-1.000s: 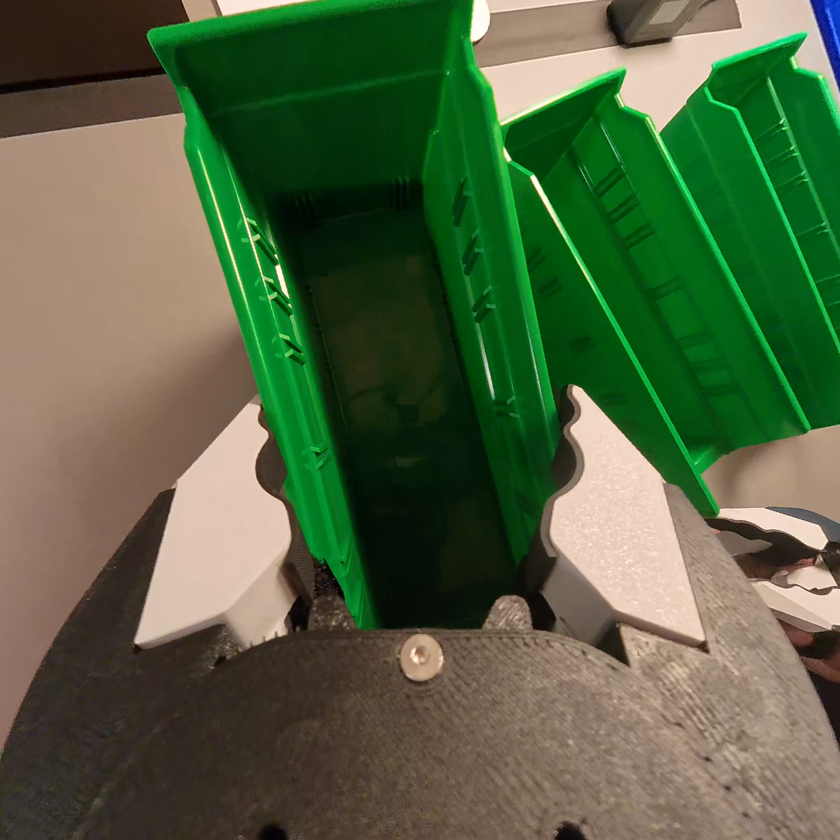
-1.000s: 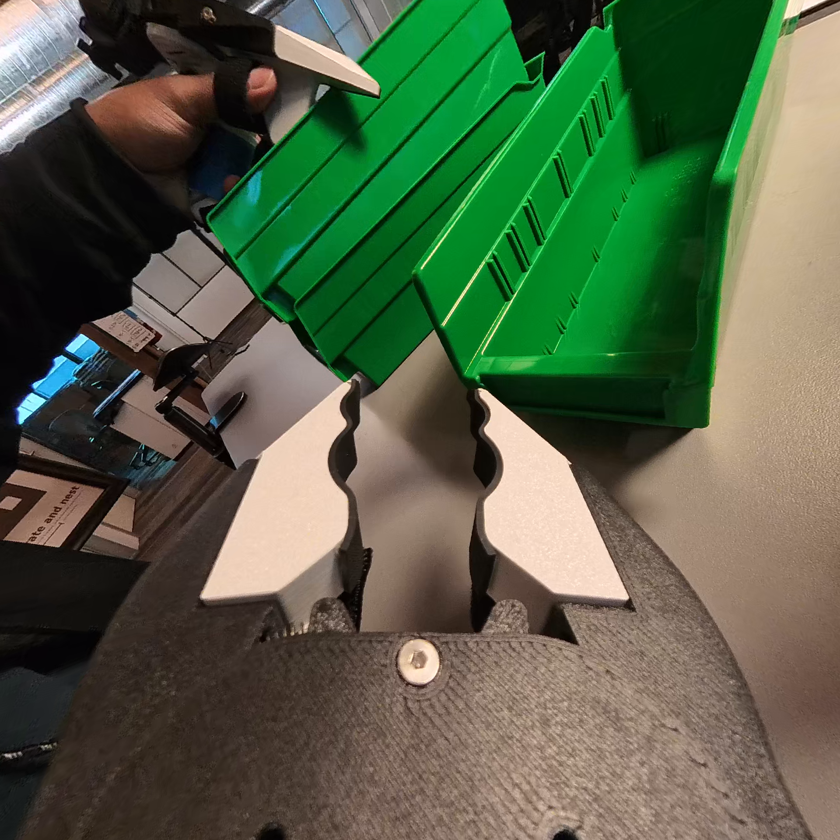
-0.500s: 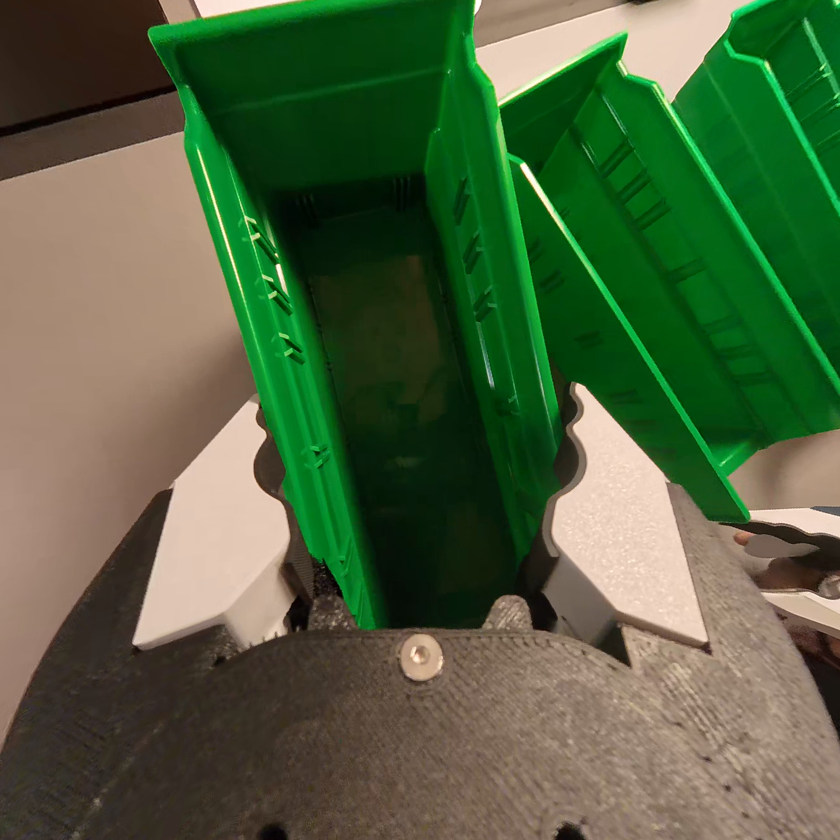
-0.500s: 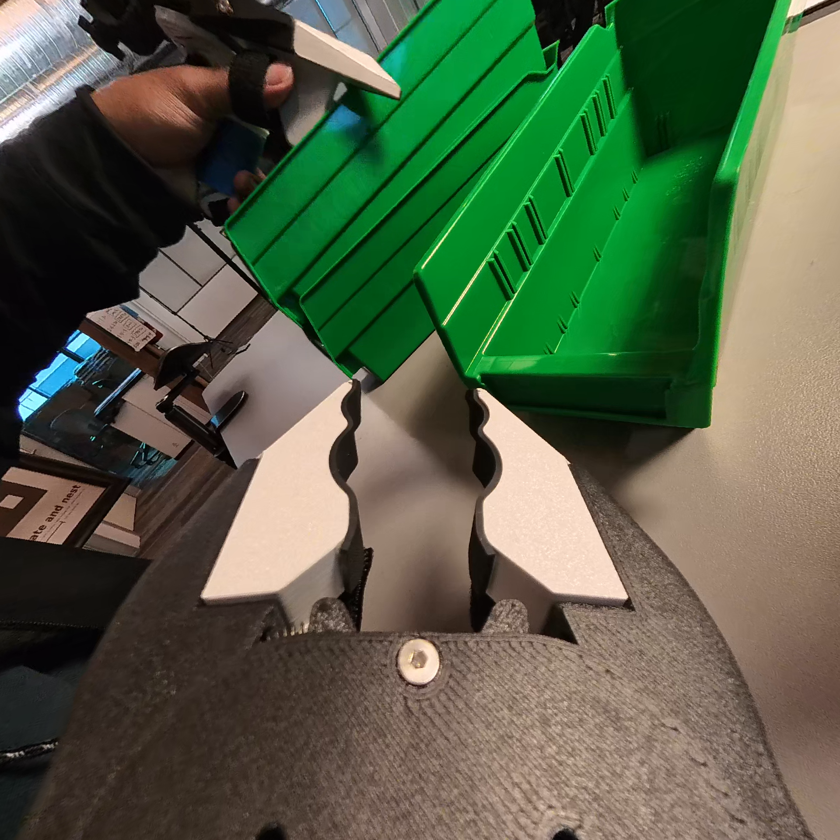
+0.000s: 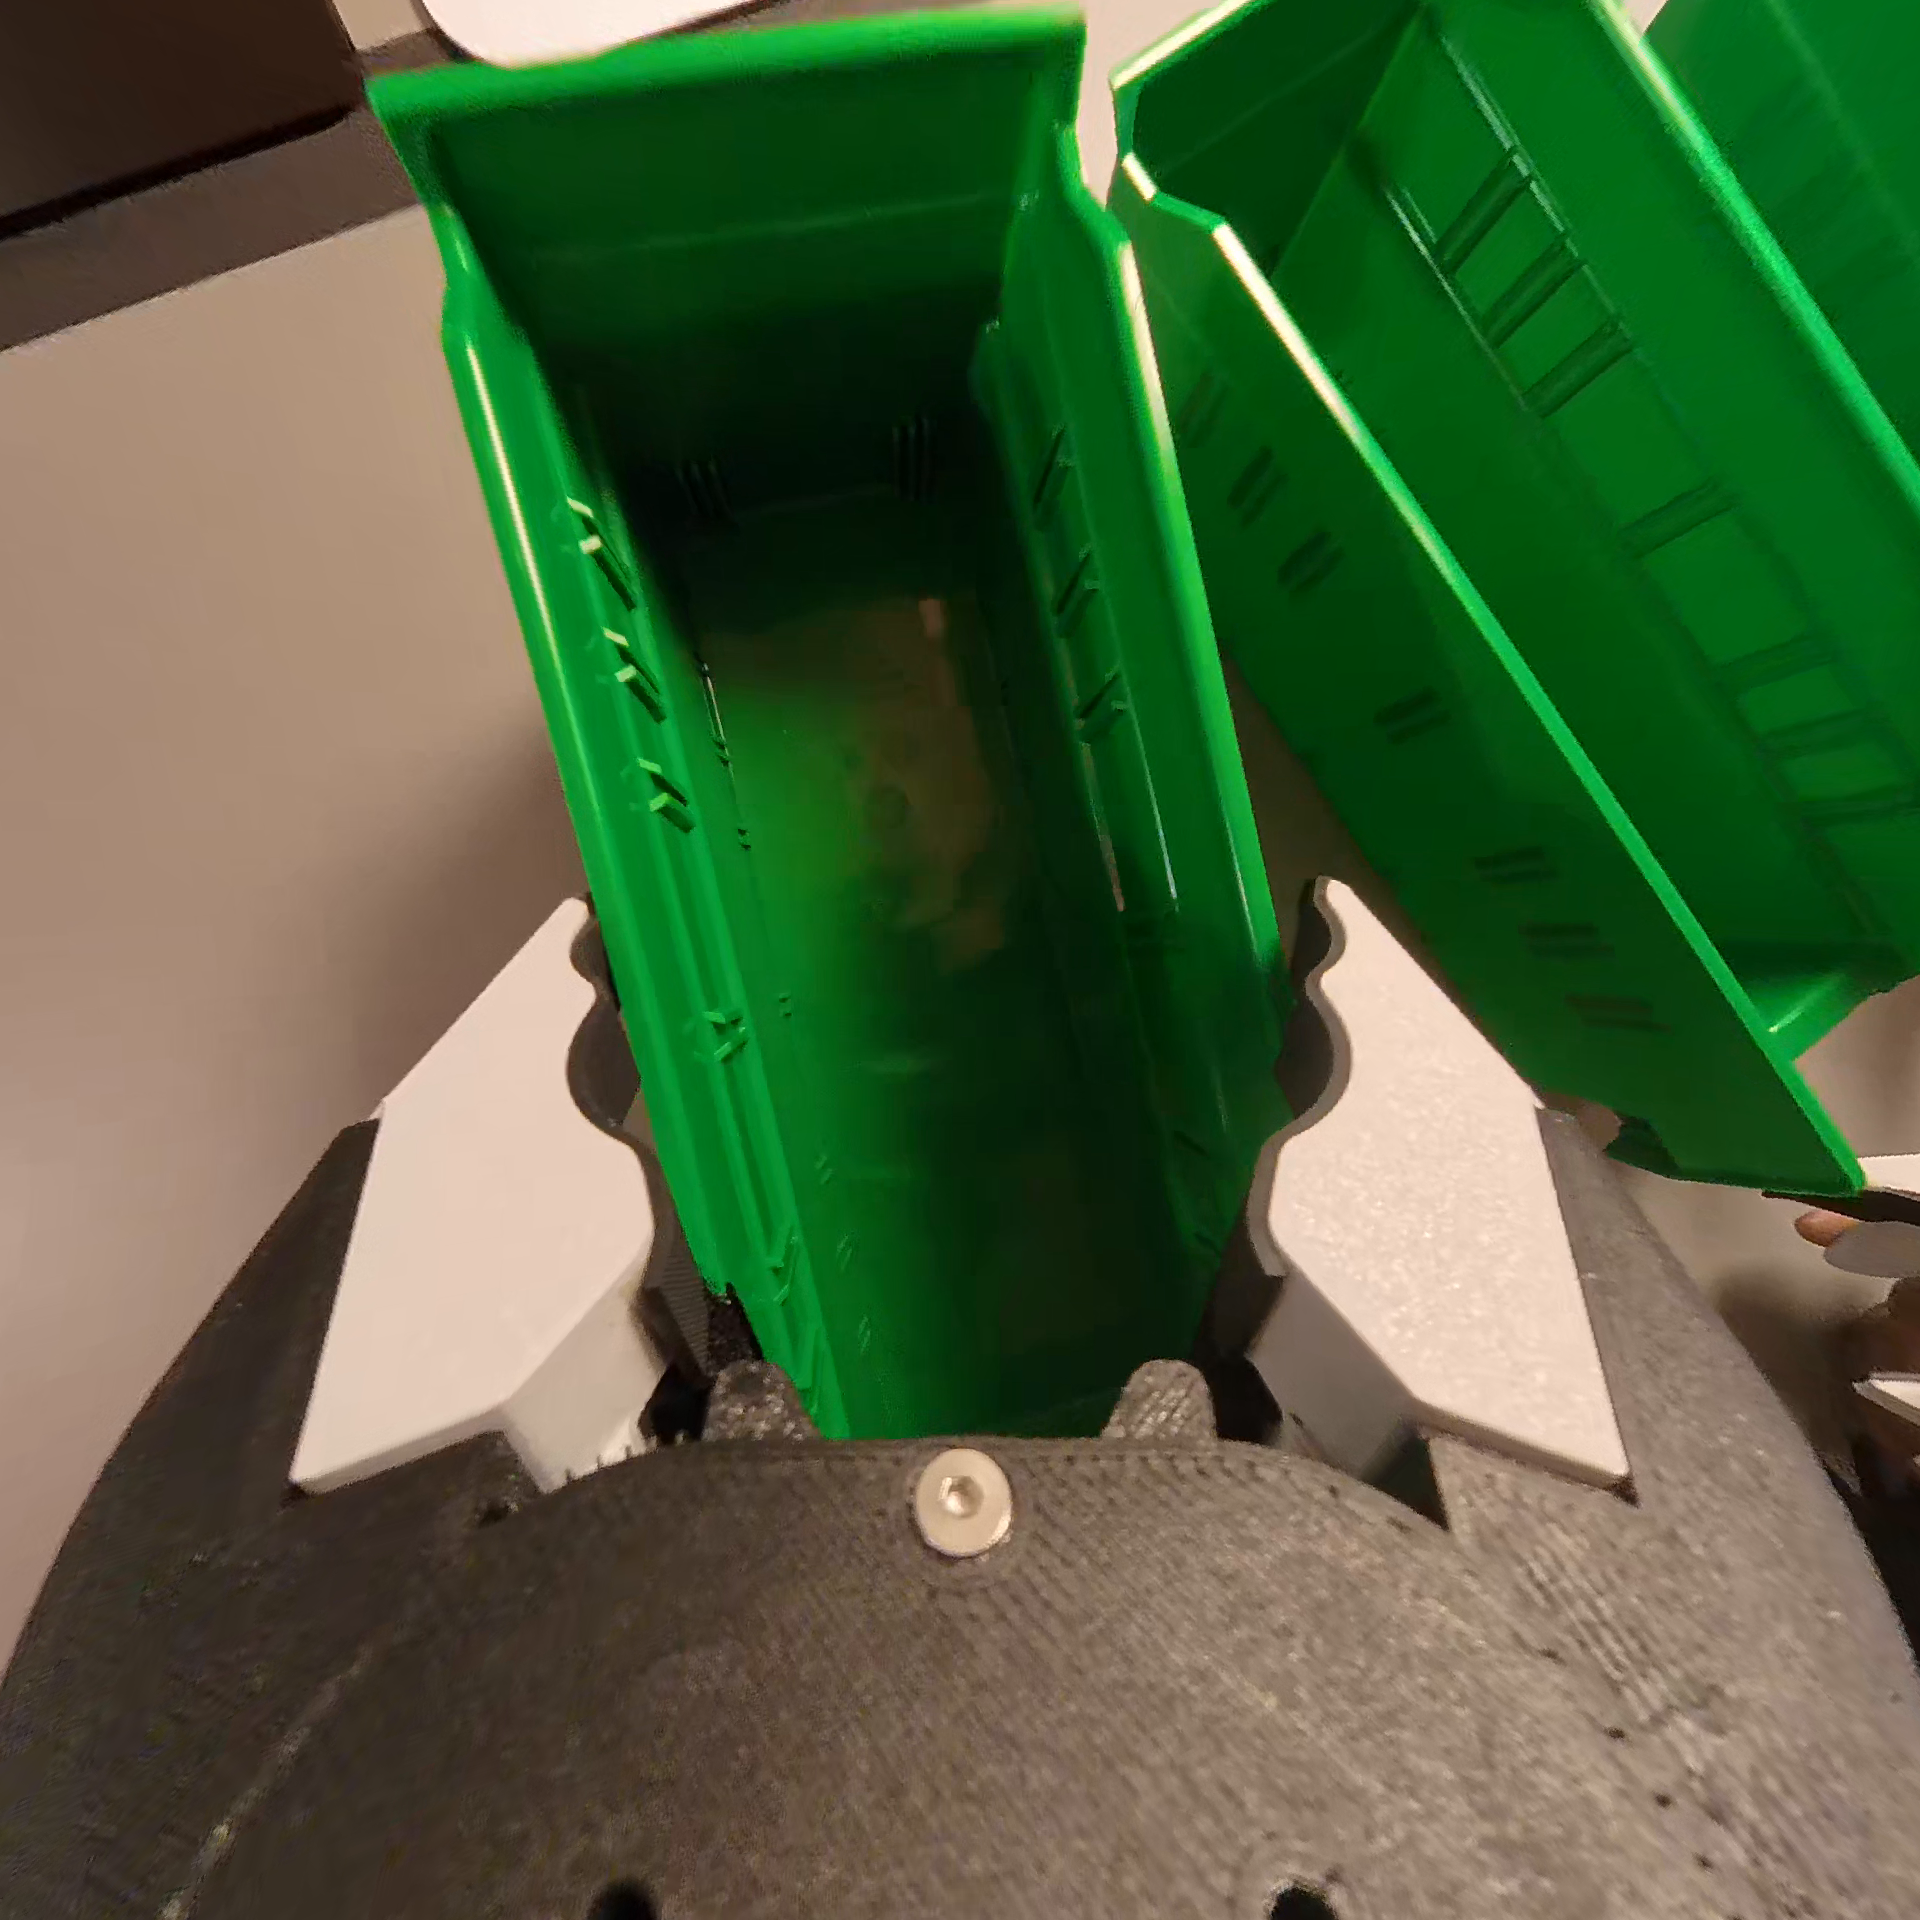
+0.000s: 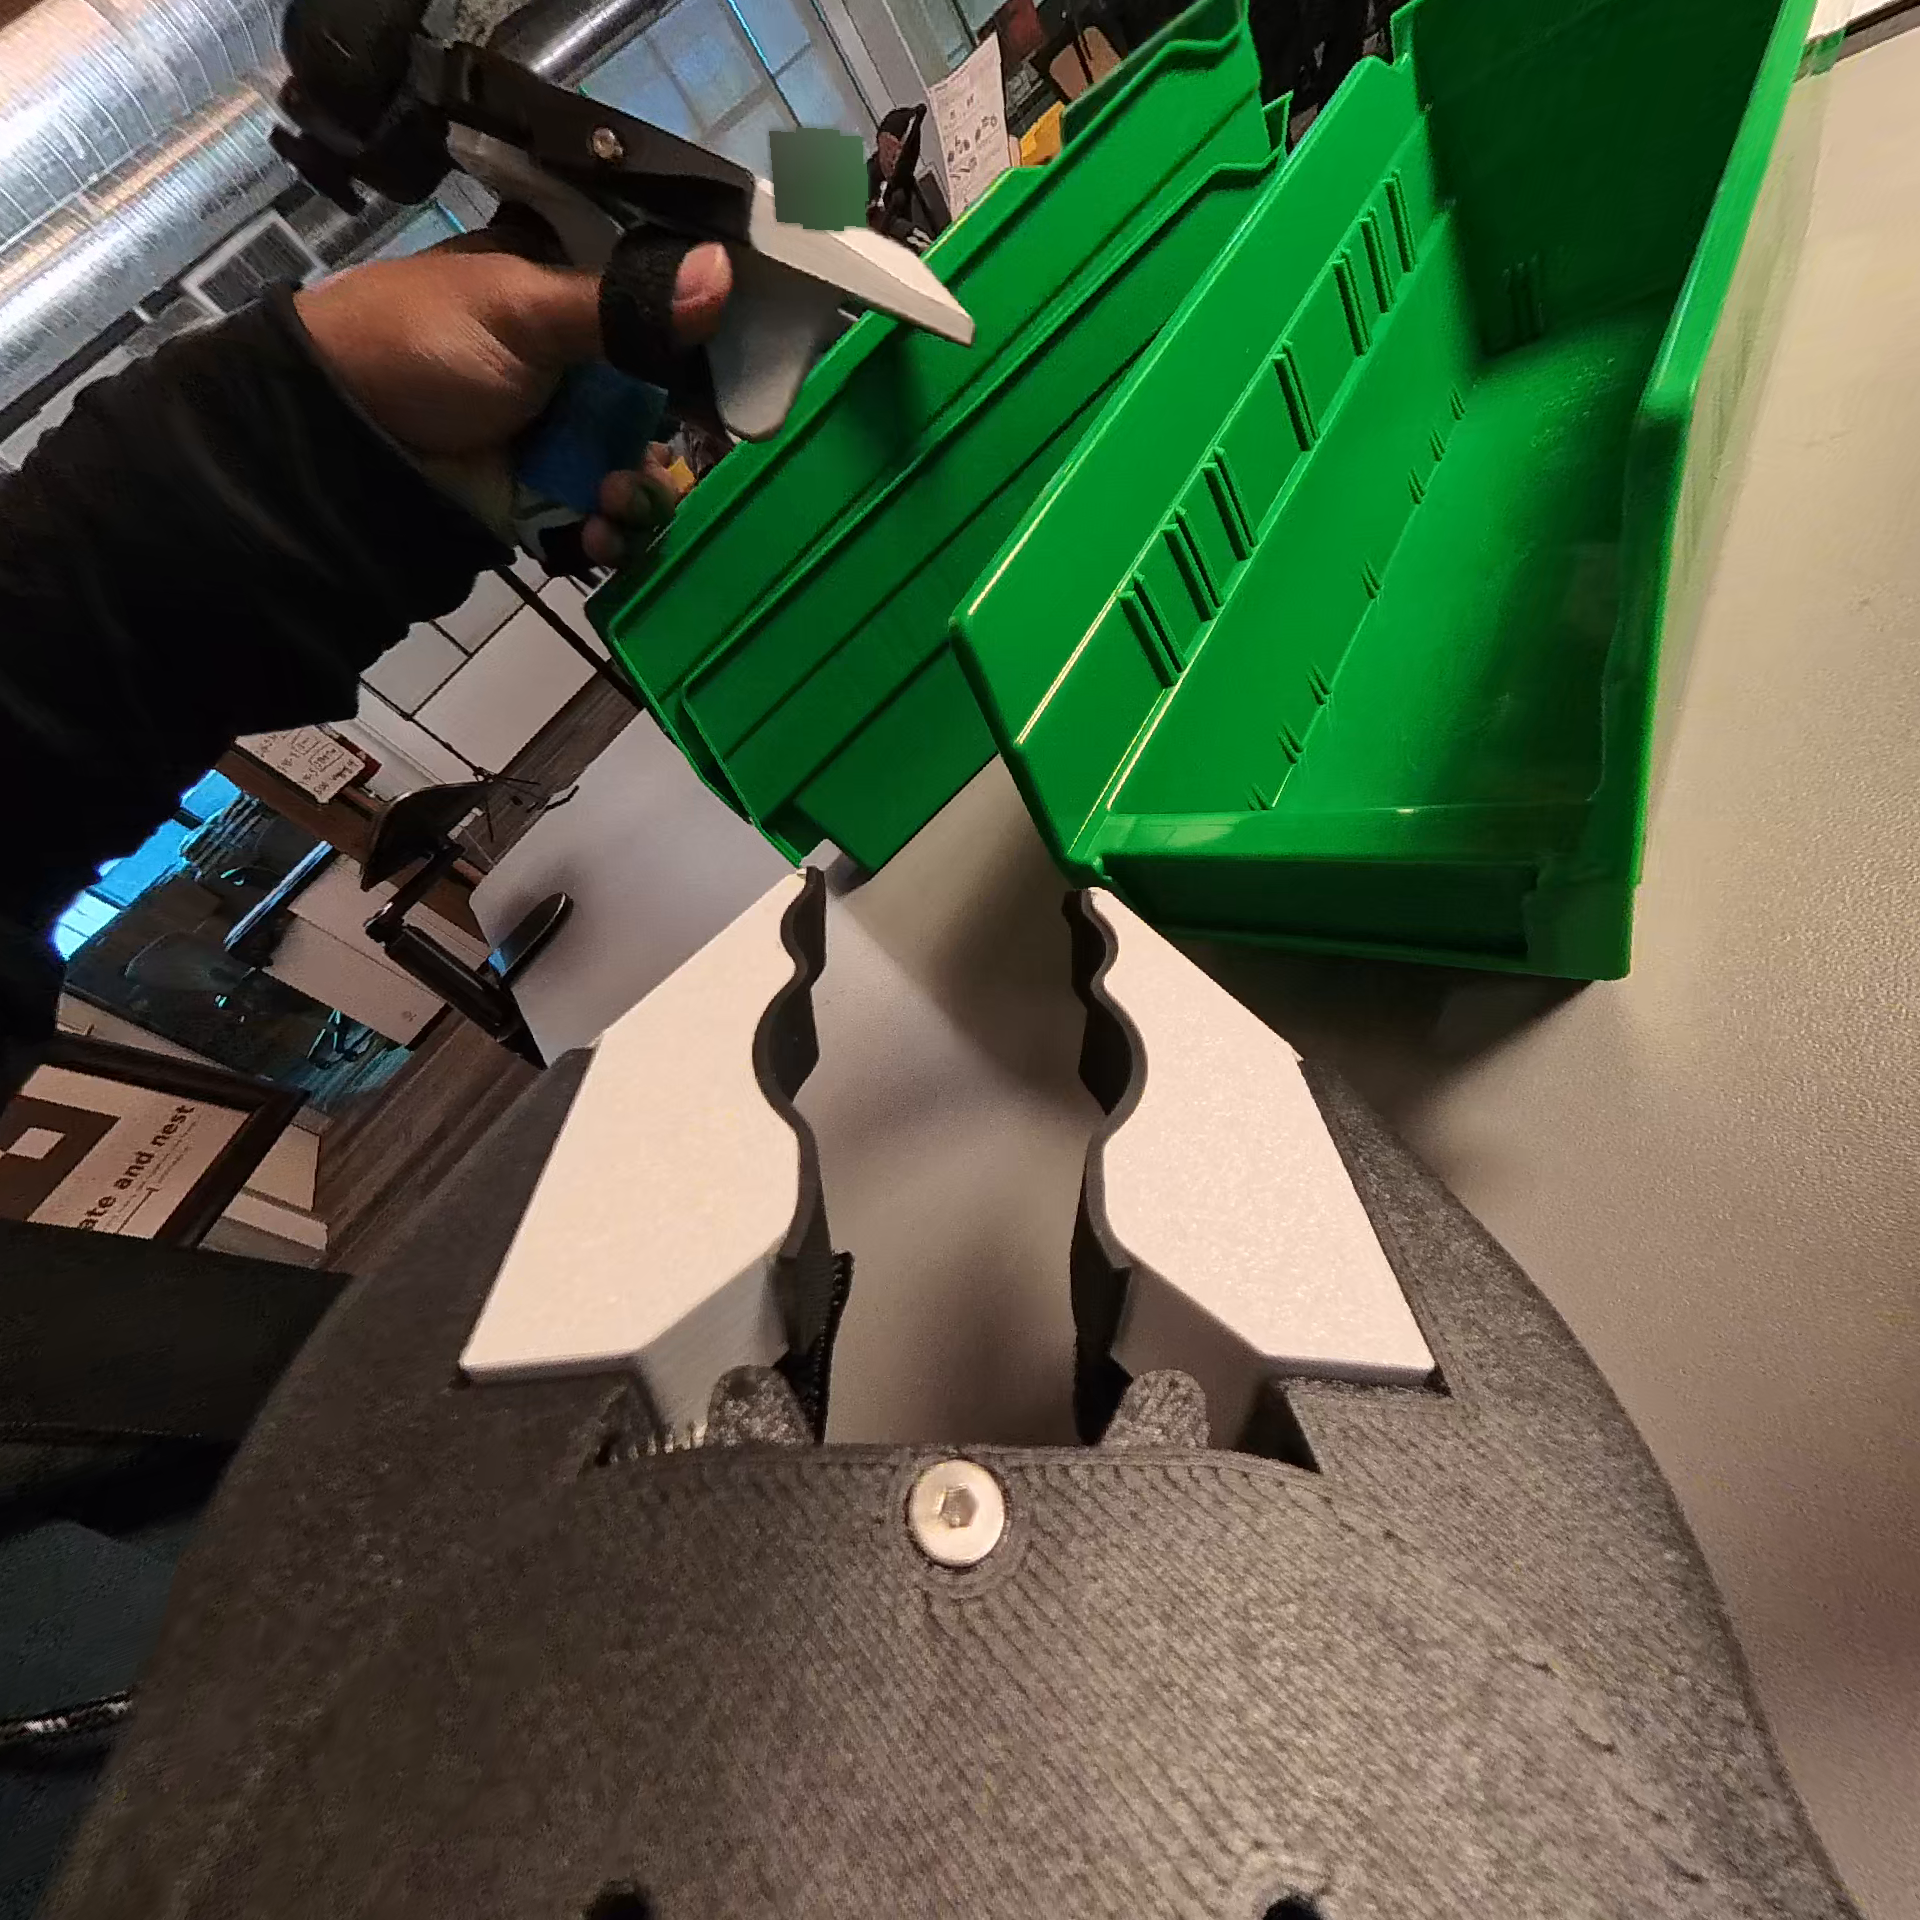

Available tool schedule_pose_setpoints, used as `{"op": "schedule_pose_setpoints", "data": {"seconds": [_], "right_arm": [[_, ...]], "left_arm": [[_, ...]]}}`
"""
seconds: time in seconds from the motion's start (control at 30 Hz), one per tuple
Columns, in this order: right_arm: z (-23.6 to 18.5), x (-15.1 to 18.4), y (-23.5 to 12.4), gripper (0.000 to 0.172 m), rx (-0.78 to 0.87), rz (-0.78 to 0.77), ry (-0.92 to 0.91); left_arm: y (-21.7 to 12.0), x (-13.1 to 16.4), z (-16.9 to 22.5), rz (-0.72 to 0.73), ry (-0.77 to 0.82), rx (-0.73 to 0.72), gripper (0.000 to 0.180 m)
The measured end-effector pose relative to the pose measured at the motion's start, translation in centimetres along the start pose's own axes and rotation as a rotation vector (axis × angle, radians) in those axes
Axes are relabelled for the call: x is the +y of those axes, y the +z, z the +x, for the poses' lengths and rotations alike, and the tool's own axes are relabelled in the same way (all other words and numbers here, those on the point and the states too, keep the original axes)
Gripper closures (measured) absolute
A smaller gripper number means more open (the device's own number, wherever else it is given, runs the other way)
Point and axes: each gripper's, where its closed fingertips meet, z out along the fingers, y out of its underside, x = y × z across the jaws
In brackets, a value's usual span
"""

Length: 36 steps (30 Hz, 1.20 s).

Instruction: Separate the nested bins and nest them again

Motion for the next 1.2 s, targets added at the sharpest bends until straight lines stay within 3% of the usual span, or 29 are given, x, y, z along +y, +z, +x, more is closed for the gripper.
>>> {"op": "schedule_pose_setpoints", "data": {"seconds": [0.2,0.4,0.6,0.77,0.9,1.1,1.2], "right_arm": [[0.0,0.0,0.1,0.123,0.002,-0.003,-0.001],[0.0,0.1,0.1,0.123,0.004,-0.006,-0.002],[0.0,0.0,0.0,0.123,0.002,-0.001,-0.005],[-0.1,0.0,-0.1,0.123,-0.001,0.004,-0.007],[-0.2,-0.1,-0.2,0.123,-0.008,0.006,-0.007],[-0.3,-0.2,-0.4,0.123,-0.023,0.013,-0.001],[-0.5,-0.1,-0.4,0.123,-0.031,0.013,-0.006]], "left_arm": [[-4.0,-3.1,1.7,0.146,0.073,0.005,0.055],[-6.4,-5.3,8.7,0.218,0.169,0.12,0.059],[-1.9,-4.2,15.1,0.096,0.146,0.253,0.06],[3.5,-4.3,15.0,0.08,0.129,0.134,0.05],[5.9,-3.5,16.1,0.031,0.147,0.145,0.049],[6.6,-1.3,16.6,-0.105,0.372,0.207,0.088],[7.0,-1.4,15.7,-0.122,0.363,0.198,0.082]]}}
